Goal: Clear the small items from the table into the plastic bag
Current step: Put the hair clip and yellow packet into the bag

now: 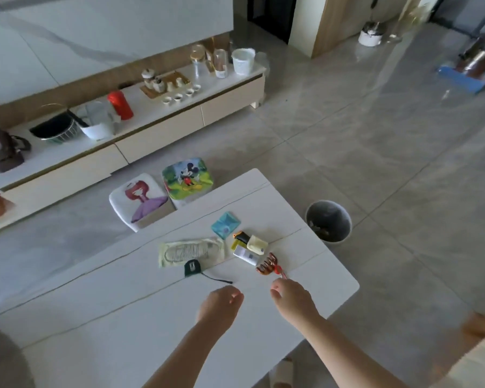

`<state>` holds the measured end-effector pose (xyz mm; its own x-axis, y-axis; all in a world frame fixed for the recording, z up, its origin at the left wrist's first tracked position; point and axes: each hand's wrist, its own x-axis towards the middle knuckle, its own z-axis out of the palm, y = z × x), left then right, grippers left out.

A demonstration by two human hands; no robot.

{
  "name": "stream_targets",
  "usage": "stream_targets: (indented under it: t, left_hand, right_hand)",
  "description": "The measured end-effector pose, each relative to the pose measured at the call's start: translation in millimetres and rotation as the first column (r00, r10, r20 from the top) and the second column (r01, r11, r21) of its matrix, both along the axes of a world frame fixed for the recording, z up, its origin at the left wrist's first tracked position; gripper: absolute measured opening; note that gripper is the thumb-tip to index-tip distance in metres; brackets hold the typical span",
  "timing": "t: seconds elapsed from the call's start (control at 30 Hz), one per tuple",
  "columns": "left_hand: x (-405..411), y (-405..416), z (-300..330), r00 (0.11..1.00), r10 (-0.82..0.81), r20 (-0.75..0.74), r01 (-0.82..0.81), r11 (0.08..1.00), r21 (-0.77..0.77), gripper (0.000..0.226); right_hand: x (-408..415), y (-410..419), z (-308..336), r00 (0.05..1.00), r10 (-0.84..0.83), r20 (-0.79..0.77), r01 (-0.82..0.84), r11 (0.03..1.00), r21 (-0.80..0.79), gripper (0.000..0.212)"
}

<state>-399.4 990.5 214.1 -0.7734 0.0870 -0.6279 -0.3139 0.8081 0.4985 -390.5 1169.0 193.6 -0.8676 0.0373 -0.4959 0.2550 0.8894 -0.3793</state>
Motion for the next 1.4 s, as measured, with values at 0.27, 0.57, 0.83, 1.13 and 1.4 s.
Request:
stream_targets:
  t: [0.27,0.57,0.83,1.13,1.4]
  left_hand:
    - [-45.3,40.9,-92.3,0.959,0.25,0.132,-0.253,0.968,0.004,0.02]
    - [-92.9,93.7,-223.3,0.953,0.269,0.139,-0.272,0.962,0.002,0.029]
    - [-104.5,112.5,-314.6,0.986,0.168,0.024,-0.166,0.983,-0.073,0.035]
    - [-116.4,145.0,-340.9,0.974,-0.127,-0.187,0.089,0.976,-0.201,0.033]
    - [-116.0,142.1,-341.3,0.929,-0.31,-0.201,0.244,0.924,-0.295,0.048]
  right_hand:
    - [-65.4,64.0,-111.1,0.991,0.049,0.121,-0.056,0.997,0.048,0.023]
    - [-109.3,78.0,-246.2,0.991,-0.044,0.124,0.045,0.999,0.0,0.028]
    - [-111.7,67.9,-323.6,0.995,-0.102,0.001,0.101,0.991,0.093,0.037]
    - [-112.2,102.2,-335.5,0.988,-0.137,0.07,0.144,0.983,-0.115,0.018]
    - [-131.4,99.8,-320.7,0.992,-0.118,0.05,0.126,0.966,-0.226,0.015]
